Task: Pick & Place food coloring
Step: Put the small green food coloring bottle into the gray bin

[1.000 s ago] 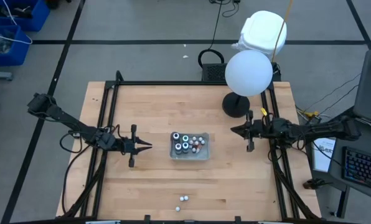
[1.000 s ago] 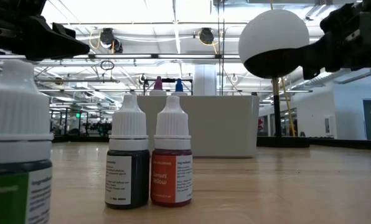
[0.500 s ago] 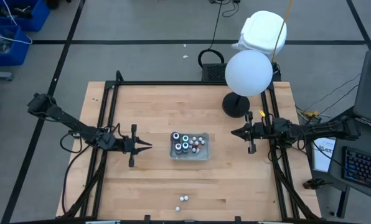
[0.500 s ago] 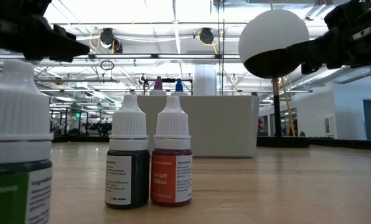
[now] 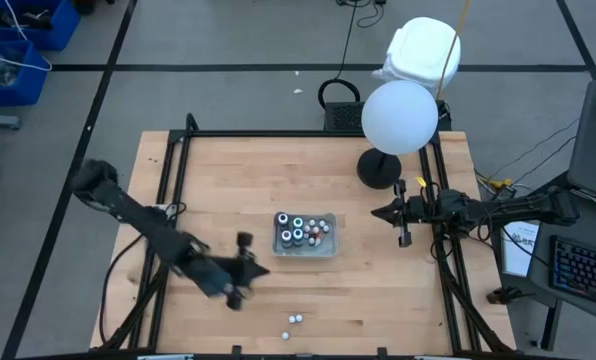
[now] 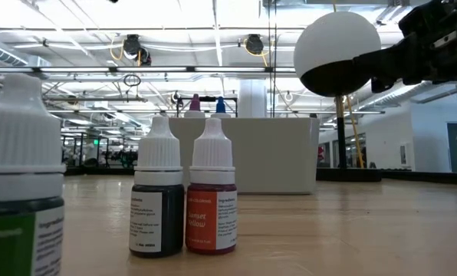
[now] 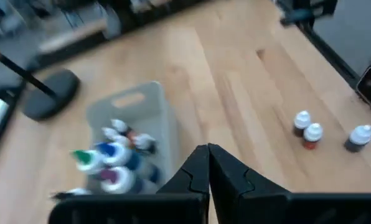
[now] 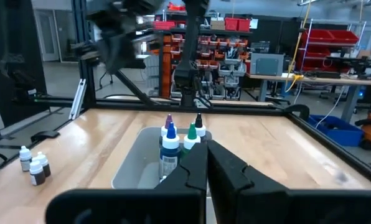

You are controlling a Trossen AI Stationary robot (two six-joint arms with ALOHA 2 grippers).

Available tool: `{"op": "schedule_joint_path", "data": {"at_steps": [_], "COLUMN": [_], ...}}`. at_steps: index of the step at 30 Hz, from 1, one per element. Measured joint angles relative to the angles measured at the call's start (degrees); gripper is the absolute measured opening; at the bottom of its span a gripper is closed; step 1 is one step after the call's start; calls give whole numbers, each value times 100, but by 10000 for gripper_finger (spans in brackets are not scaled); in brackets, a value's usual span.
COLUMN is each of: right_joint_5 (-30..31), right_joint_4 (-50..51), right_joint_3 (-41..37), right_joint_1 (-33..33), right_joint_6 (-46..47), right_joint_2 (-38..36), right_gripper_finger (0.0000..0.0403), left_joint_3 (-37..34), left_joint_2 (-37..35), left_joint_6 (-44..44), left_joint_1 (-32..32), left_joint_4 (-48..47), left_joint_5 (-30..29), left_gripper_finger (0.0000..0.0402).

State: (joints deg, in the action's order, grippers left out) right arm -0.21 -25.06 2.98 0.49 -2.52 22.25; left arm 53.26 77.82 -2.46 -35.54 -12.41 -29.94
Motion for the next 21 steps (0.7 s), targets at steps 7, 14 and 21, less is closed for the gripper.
{"op": "schedule_joint_path", "data": {"at_steps": [7,14,21], "right_joint_5": [-9,-11,-14], "right_joint_4": [3,460,664], "right_joint_3": [-4,-4,-4], "right_joint_1": [0,0,0], "right_joint_6": [381,655,783], "right_joint_2": [-1,28,49], "right_gripper_finger": [0,0,0], "left_joint_3": [2836,5473,7140], "left_joint_2": [2452,4337,5348], "left_joint_6": [-1552,-2366,-2618], "left_joint_1": [-241,-322,-171], "left_joint_4": [-2238,-3955,-4651], "left_joint_5": [608,1817,2543], "left_gripper_finger": [4,37,91]}}
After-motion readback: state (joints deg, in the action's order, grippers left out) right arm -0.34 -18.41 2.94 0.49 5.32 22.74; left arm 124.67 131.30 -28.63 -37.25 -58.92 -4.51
